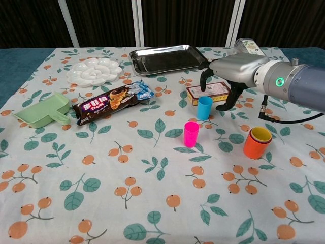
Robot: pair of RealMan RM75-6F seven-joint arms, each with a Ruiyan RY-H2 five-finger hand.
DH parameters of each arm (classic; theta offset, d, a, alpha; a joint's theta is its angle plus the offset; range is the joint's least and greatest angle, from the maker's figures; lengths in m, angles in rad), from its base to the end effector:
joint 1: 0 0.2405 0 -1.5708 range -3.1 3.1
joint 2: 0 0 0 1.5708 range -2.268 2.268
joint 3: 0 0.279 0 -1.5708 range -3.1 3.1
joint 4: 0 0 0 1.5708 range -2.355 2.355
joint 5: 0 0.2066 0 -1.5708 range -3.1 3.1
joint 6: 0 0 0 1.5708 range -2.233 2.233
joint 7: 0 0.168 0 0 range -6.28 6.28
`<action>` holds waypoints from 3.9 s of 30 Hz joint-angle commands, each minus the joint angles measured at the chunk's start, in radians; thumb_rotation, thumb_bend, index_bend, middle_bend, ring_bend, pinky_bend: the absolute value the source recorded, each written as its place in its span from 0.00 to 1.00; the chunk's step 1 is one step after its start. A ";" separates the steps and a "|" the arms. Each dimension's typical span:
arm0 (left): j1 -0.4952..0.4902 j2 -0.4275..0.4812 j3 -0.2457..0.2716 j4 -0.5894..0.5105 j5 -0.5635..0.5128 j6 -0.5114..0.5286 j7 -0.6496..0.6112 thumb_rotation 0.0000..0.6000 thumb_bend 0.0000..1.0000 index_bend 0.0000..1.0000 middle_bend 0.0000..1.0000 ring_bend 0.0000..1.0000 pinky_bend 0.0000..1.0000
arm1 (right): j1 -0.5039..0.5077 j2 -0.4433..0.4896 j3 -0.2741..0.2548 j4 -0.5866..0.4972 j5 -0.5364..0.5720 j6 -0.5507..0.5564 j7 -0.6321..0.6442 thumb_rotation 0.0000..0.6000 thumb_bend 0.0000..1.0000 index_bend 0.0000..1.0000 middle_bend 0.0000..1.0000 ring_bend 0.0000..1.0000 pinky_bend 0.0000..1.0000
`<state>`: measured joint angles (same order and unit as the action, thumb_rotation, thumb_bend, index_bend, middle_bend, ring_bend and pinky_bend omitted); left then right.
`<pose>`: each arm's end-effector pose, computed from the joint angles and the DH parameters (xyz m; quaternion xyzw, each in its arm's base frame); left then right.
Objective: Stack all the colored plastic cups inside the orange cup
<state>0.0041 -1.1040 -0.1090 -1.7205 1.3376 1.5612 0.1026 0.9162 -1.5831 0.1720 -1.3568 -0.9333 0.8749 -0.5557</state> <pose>-0.3432 0.1841 0.1973 -0.5044 -0.4083 -0.3637 0.6682 -0.1337 -0.4236 -0.0335 0.7884 -0.3000 0.2983 0.4466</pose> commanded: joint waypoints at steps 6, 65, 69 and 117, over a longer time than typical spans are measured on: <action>-0.001 -0.001 0.000 0.001 -0.003 -0.003 0.001 1.00 0.19 0.09 0.07 0.01 0.00 | 0.001 -0.021 -0.003 0.026 -0.016 0.000 0.017 1.00 0.39 0.36 0.00 0.07 0.10; -0.006 -0.006 -0.005 -0.001 -0.012 -0.012 -0.005 1.00 0.19 0.09 0.07 0.01 0.00 | -0.092 0.345 -0.065 -0.416 -0.081 0.058 -0.015 1.00 0.41 0.49 0.00 0.08 0.11; -0.006 -0.006 -0.004 -0.001 -0.012 -0.013 -0.003 1.00 0.19 0.09 0.07 0.01 0.00 | -0.123 0.416 -0.083 -0.504 -0.112 0.073 0.014 1.00 0.41 0.49 0.00 0.08 0.11; -0.005 -0.007 -0.001 -0.004 -0.013 -0.015 0.001 1.00 0.19 0.10 0.07 0.01 0.00 | -0.270 0.424 -0.167 -0.509 -0.333 0.160 0.094 1.00 0.41 0.49 0.00 0.08 0.11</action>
<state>-0.0013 -1.1107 -0.1098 -1.7250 1.3246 1.5468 0.1042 0.6460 -1.1566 0.0046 -1.8683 -1.2675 1.0361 -0.4602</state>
